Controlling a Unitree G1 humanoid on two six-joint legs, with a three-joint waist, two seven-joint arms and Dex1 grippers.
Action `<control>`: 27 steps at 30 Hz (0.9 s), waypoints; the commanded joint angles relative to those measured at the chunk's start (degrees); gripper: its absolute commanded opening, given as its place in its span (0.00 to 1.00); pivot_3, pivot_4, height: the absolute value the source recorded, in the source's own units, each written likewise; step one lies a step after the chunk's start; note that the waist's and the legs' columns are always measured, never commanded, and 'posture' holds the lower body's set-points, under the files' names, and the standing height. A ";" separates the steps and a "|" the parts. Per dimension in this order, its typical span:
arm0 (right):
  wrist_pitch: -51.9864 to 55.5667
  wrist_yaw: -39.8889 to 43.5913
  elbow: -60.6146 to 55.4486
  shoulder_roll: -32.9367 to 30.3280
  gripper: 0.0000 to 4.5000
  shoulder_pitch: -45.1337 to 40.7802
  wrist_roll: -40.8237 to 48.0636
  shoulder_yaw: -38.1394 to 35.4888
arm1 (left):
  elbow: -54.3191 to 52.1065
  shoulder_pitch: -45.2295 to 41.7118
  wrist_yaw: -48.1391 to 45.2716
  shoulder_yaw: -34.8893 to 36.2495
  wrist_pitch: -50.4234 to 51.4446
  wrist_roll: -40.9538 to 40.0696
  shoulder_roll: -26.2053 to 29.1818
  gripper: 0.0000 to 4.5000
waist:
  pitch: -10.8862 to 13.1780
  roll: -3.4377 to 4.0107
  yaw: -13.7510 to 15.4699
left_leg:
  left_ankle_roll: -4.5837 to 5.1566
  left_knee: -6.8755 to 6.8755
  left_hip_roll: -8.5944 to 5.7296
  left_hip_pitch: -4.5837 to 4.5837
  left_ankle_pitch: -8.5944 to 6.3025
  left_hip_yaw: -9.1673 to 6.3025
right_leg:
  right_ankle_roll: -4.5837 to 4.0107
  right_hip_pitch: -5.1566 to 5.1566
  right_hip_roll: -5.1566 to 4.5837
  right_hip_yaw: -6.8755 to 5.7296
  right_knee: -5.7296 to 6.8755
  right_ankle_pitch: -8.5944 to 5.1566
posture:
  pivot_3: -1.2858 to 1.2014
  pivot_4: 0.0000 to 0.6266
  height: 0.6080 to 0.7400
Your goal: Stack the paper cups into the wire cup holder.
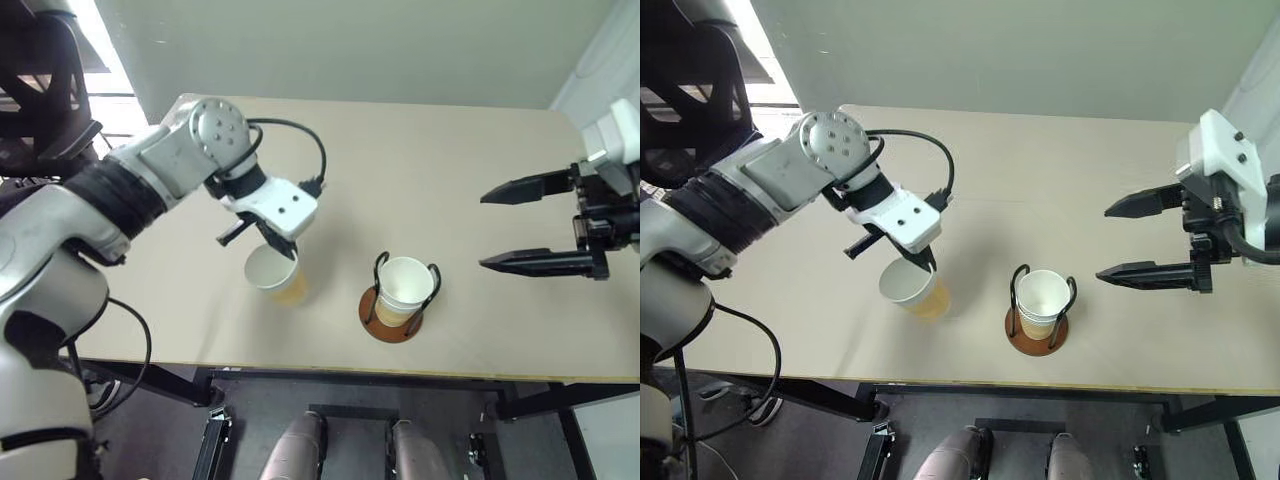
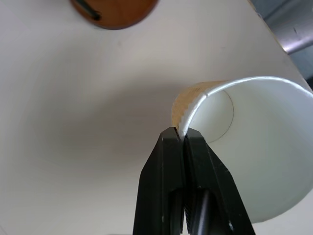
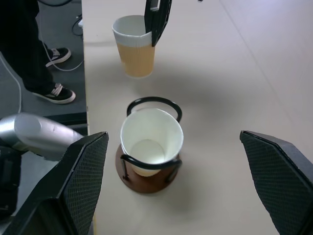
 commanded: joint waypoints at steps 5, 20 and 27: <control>-5.93 2.38 0.58 0.17 0.98 5.46 0.58 -6.94 | 2.24 -7.64 -1.60 -2.82 2.46 -7.33 -1.44 0.00 | 0.00 -0.01 0.01 | 0.03 0.02 0.00 -0.03 -0.02 0.07 | 0.07 -0.01 0.00 0.00 -0.03 0.00 | 0.52 0.24 1.00; -7.74 8.13 3.67 -4.27 0.98 11.76 0.58 -11.02 | 28.86 -22.67 -1.60 3.03 1.25 -9.18 -22.51 0.00 | 0.10 -0.14 0.46 | 0.27 0.19 -0.07 -0.06 -0.26 0.32 | 0.43 0.13 -0.18 0.14 -0.10 -0.18 | 0.52 0.24 1.00; -6.50 8.89 3.96 -6.12 0.98 12.09 1.15 -11.34 | 30.04 -23.63 -1.60 7.37 4.01 -10.43 -28.76 0.00 | 0.11 -0.16 0.57 | 0.20 0.45 -0.13 -0.10 -0.36 0.63 | 0.96 0.15 -0.22 0.11 -0.07 -0.30 | 0.52 0.24 1.00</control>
